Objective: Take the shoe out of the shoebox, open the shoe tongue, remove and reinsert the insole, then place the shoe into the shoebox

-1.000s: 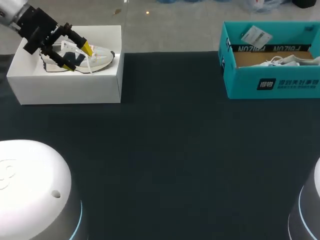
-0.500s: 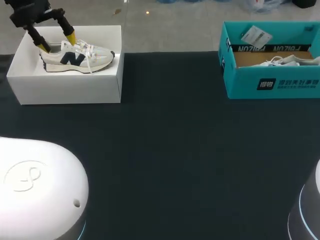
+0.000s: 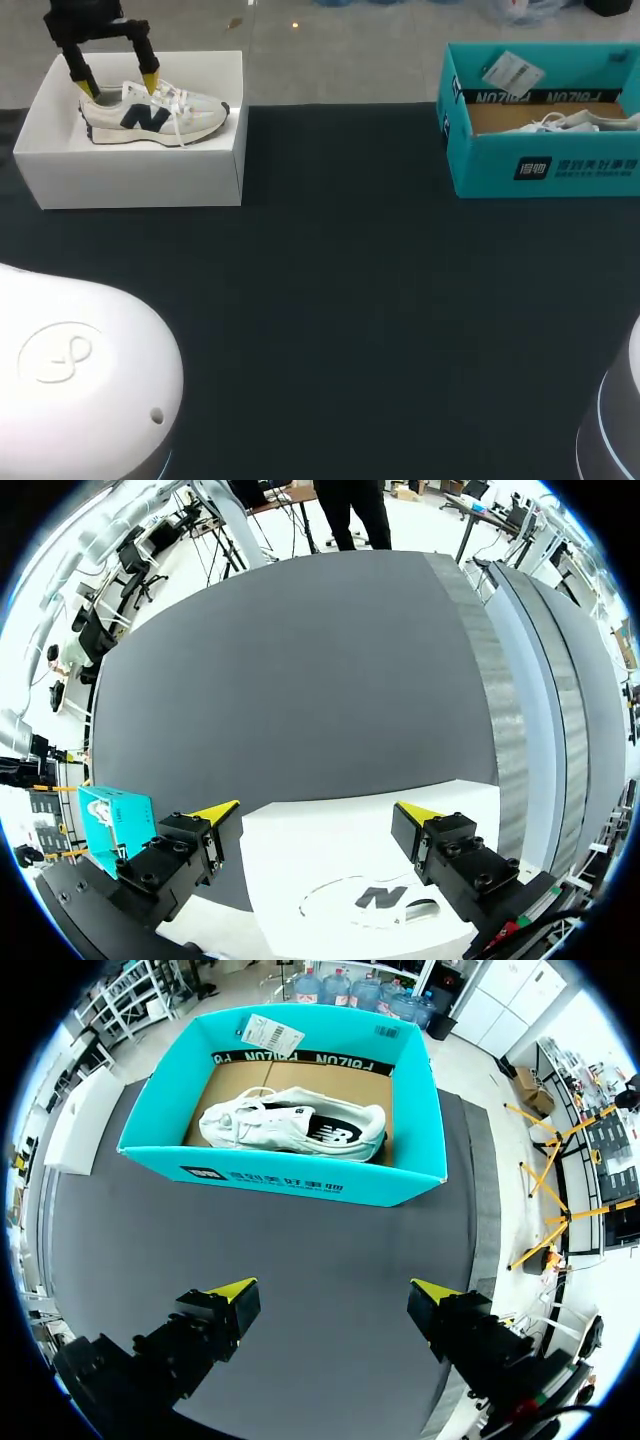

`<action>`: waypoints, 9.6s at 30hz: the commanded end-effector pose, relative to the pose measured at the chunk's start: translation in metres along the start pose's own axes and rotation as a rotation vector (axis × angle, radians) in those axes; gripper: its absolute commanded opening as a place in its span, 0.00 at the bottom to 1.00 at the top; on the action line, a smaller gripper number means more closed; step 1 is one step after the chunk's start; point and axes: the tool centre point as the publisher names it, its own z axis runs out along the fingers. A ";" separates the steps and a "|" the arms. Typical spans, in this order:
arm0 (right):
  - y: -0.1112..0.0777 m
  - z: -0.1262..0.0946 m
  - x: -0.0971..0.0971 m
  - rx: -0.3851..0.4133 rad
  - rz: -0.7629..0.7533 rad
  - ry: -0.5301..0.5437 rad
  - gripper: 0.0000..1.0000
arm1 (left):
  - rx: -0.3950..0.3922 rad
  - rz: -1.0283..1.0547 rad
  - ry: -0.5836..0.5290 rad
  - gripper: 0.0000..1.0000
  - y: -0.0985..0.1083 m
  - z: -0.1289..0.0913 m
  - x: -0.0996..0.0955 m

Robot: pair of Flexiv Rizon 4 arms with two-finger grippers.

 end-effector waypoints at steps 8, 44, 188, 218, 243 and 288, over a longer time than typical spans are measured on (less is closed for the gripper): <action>0.000 0.001 0.000 -0.001 0.000 0.000 1.00 | -0.014 -0.061 0.058 1.00 0.003 0.007 0.009; 0.000 0.001 0.000 -0.001 0.000 0.000 1.00 | -0.233 -0.616 0.135 1.00 0.102 -0.004 0.147; 0.000 0.001 0.000 -0.001 0.000 0.000 1.00 | -0.135 -0.032 0.192 0.39 0.285 0.102 0.230; 0.000 0.001 0.000 -0.001 0.000 0.000 1.00 | -0.089 -0.044 0.180 0.44 0.292 0.132 0.241; 0.000 0.001 0.000 -0.001 0.000 0.000 1.00 | -0.038 -0.046 0.178 0.44 0.296 0.150 0.246; 0.000 0.001 0.000 -0.001 0.000 0.000 1.00 | 0.034 -0.060 0.186 0.00 0.291 0.146 0.245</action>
